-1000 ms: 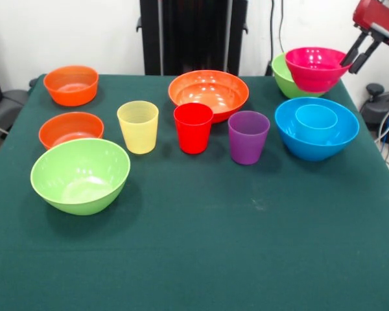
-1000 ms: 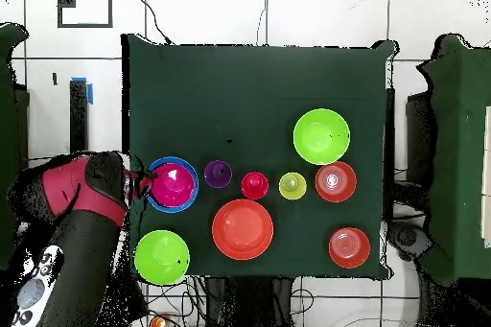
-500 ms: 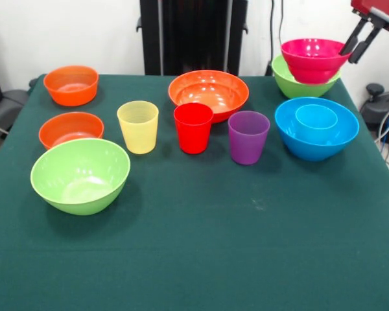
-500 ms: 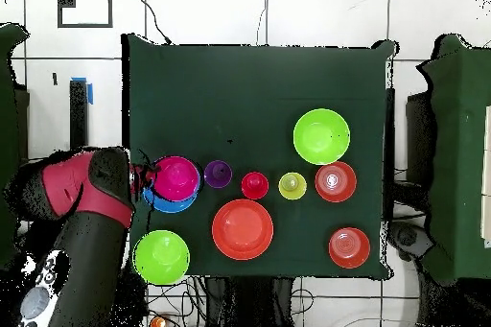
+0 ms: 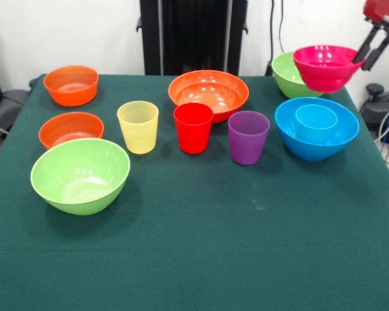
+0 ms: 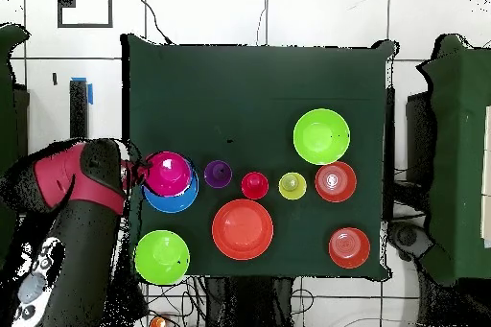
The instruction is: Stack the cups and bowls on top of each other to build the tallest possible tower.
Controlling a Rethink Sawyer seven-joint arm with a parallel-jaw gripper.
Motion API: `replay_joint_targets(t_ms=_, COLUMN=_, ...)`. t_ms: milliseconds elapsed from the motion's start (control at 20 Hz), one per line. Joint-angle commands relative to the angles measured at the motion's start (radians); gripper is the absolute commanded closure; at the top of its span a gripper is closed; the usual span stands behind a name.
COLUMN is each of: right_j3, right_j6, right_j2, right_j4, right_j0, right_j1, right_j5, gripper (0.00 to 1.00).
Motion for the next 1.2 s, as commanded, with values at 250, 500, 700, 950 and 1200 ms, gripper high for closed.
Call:
replay_joint_targets(t_ms=250, right_j3=-0.193, right_j6=-0.113, right_j2=0.161, right_j4=-0.06, right_j0=-0.034, right_j1=0.172, right_j5=0.168, gripper=1.0)
replay_joint_targets(t_ms=500, right_j3=-0.23, right_j6=-0.179, right_j2=0.148, right_j4=-0.091, right_j0=-0.046, right_j1=0.185, right_j5=0.235, gripper=1.0)
replay_joint_targets(t_ms=700, right_j3=-0.233, right_j6=-0.238, right_j2=0.143, right_j4=-0.123, right_j0=-0.069, right_j1=0.187, right_j5=0.247, gripper=1.0)
replay_joint_targets(t_ms=950, right_j3=-0.197, right_j6=-0.272, right_j2=0.148, right_j4=-0.161, right_j0=-0.078, right_j1=0.167, right_j5=0.262, gripper=1.0)
replay_joint_targets(t_ms=1200, right_j3=-0.143, right_j6=-0.277, right_j2=0.155, right_j4=-0.182, right_j0=-0.082, right_j1=0.129, right_j5=0.29, gripper=1.0)
